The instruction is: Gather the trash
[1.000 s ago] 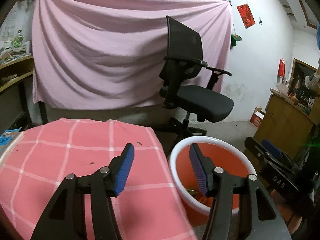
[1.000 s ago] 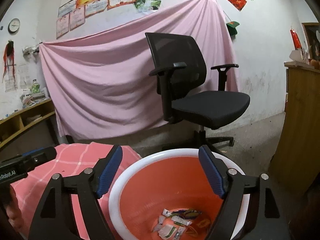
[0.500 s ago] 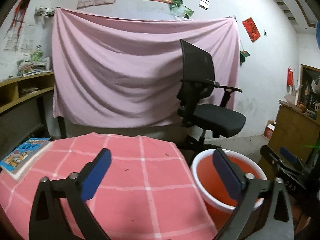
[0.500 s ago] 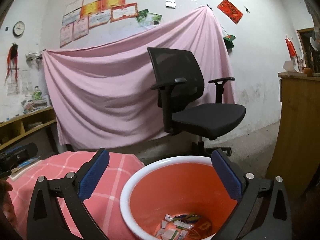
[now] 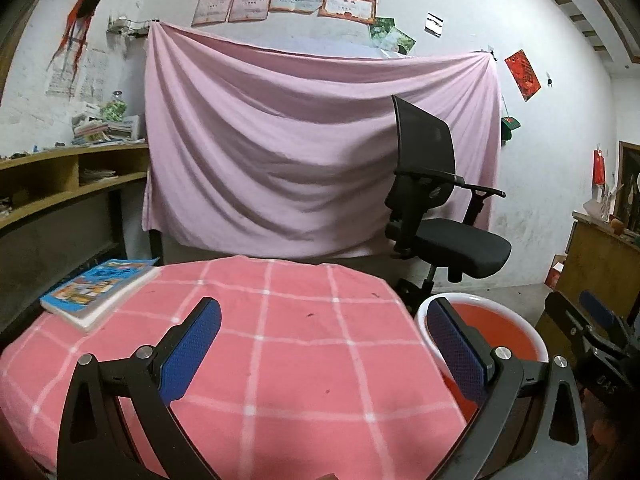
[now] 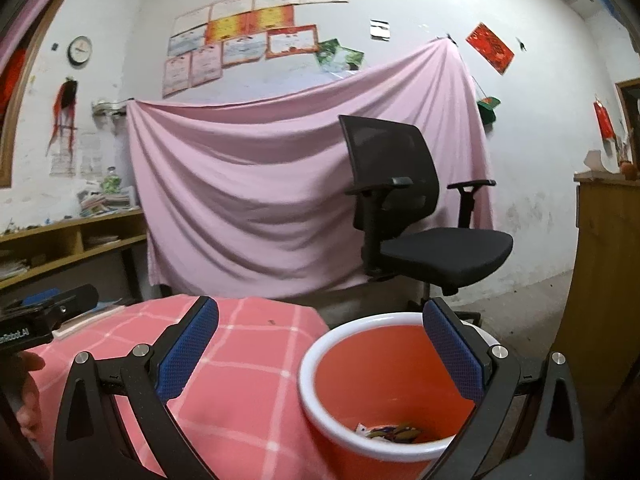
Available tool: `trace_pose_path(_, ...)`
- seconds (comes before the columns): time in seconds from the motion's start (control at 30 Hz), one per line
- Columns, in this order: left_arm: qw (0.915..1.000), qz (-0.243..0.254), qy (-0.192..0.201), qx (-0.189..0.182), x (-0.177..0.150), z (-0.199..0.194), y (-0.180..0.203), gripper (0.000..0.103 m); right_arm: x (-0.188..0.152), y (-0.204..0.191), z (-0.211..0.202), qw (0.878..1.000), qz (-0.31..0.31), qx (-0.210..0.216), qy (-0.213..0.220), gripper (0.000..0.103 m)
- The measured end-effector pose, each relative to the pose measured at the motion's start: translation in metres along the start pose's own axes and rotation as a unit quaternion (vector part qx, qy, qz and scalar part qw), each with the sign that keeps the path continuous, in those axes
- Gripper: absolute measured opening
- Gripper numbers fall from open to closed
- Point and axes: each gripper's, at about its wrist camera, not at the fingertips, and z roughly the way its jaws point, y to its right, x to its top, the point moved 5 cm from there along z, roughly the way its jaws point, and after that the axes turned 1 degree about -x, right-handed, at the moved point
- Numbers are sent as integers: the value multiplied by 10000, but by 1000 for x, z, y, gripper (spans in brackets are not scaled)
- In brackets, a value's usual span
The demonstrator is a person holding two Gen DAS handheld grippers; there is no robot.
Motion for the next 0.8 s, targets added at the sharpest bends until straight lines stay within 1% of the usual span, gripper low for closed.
trace_pose_path(0.13, 9999, 78, 49, 63, -9, -22, -8, 101, -4, -17, -18, 9999, -78, 4, 116, 103)
trace_pose_path(0.4, 9997, 42, 109, 222, -31, -55, -30, 101, -11, -33, -49, 9989, -167, -216, 394, 103)
trace_pose_path(0.57, 9993, 62, 136, 340, -48, -72, -41, 101, -20, -39, -59, 9988, -196, -265, 352, 103)
trace_pose_path(0.7, 9987, 233, 50, 447, -64, -79, -47, 101, -28, -44, -65, 9991, -260, -267, 187, 103)
trace_pose_path(0.8, 9984, 335, 80, 448, -71, -83, -47, 101, -34, -45, -70, 9992, -256, -306, 101, 103)
